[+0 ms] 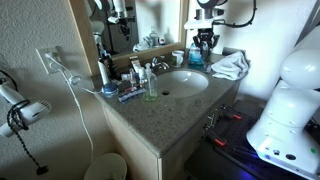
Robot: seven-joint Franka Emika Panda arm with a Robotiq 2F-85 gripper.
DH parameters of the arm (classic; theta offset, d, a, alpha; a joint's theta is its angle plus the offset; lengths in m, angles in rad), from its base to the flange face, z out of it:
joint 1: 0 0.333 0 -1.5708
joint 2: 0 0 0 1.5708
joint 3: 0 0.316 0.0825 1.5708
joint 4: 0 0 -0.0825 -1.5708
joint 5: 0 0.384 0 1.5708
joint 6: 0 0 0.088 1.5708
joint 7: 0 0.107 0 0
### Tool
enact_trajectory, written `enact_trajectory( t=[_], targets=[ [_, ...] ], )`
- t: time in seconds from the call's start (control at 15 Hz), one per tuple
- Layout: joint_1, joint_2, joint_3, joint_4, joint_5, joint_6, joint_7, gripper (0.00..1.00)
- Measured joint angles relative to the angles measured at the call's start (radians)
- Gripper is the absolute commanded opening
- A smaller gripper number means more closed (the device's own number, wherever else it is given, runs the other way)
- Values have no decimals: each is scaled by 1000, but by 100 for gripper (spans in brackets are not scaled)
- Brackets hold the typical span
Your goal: Take the cover off the bottle
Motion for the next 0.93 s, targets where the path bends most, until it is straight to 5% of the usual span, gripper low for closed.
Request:
enact_trajectory(
  t=[0.47, 0.93],
  targets=[
    [-125, 27, -27, -59, -45, 147, 9, 20],
    [-153, 178, -67, -59, -53, 319, 9, 20]
  ],
)
